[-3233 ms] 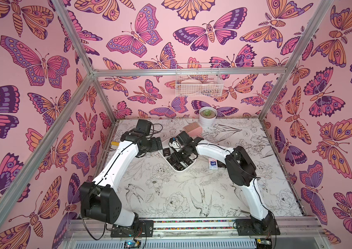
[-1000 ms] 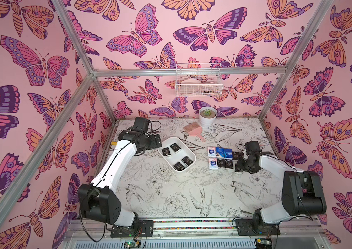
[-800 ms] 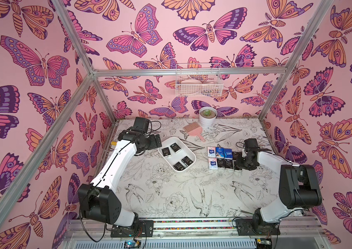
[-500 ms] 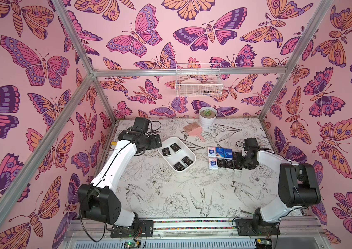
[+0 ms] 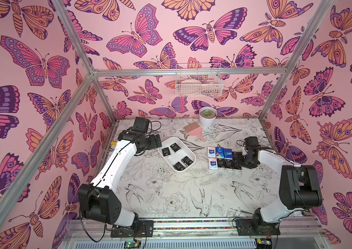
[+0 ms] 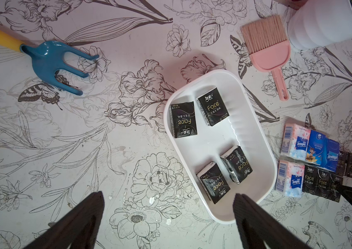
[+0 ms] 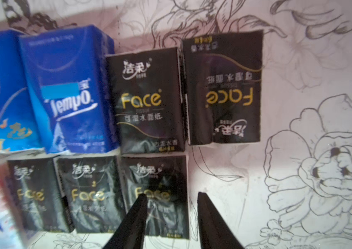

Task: Take the pocket tissues out of the storage box
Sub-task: Place the pocket tissues at the center of the board, then pick up the pocket tissues from the storage box.

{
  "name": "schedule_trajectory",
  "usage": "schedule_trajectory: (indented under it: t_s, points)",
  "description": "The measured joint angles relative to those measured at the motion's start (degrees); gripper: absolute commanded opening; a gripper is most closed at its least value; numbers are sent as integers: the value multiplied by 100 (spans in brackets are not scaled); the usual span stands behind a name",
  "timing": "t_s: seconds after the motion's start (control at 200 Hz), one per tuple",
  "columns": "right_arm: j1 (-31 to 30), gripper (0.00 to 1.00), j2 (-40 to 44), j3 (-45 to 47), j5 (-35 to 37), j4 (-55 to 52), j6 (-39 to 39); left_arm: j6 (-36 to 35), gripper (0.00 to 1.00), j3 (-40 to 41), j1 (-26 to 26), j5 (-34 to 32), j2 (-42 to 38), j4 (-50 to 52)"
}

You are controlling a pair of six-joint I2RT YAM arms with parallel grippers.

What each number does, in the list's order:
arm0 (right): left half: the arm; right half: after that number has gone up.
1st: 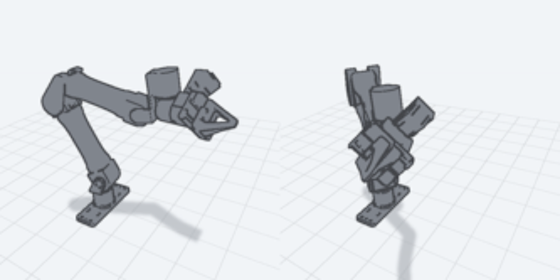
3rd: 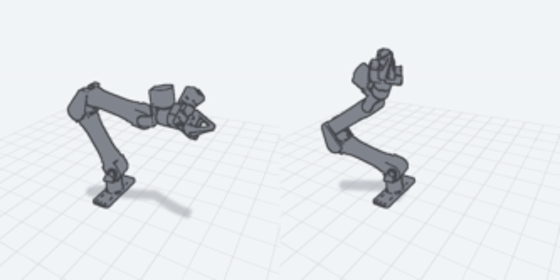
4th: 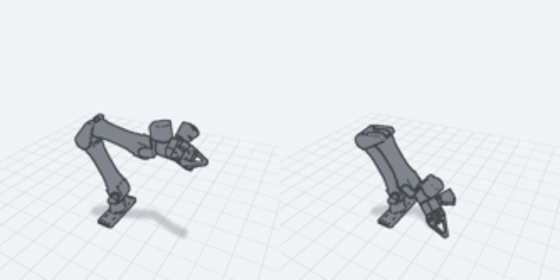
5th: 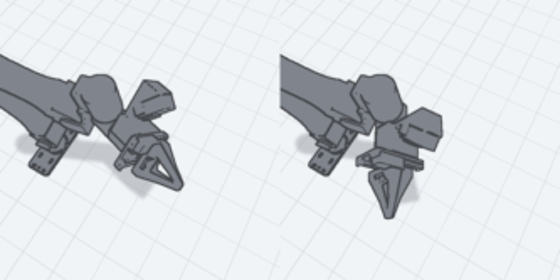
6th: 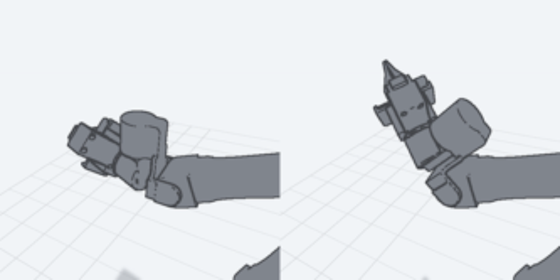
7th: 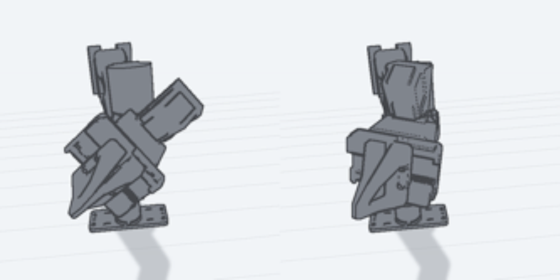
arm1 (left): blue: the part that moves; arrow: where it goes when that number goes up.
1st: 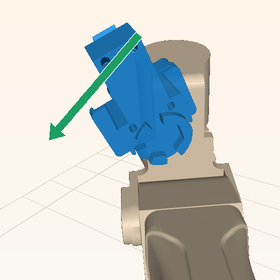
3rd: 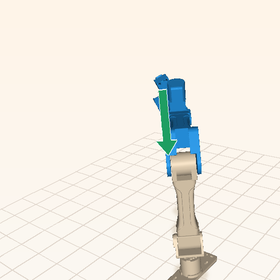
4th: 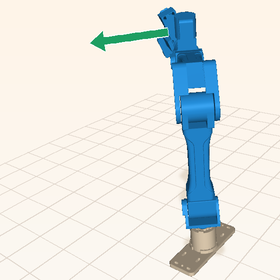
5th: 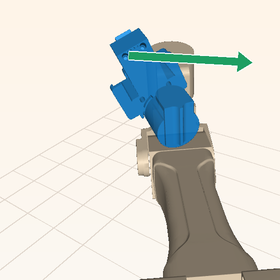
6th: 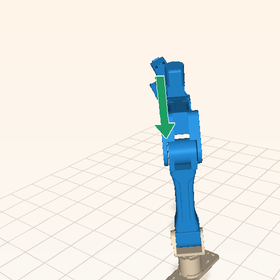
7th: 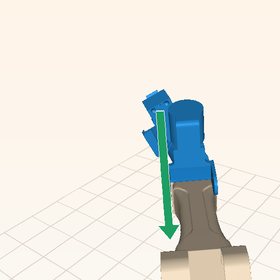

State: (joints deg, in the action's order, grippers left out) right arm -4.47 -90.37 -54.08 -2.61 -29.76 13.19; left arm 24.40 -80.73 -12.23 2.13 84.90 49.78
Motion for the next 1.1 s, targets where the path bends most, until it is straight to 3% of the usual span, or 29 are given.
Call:
schedule_trajectory:
  t_s: [0.235,0.401,0.531,0.651,0.911,1.102]
  points:
    - [-216,49,647,-273,-173,-90,-20,0,100,0,0,-4,0,0]
    - [-1534,52,597,-780,-476,179,-44,4,100,0,-17,-7,15,2]
    - [-2651,52,-173,-1823,-544,435,-81,7,100,0,-46,-24,70,2]
    - [-3281,53,-1222,-2822,-758,778,92,9,100,0,-66,-44,72,0]
    - [-3823,53,-3279,-4542,-1211,1154,693,7,100,50,-66,-85,70,31]
    - [-4024,53,-4070,-5145,-1436,1300,1058,4,100,85,-66,-111,61,133]
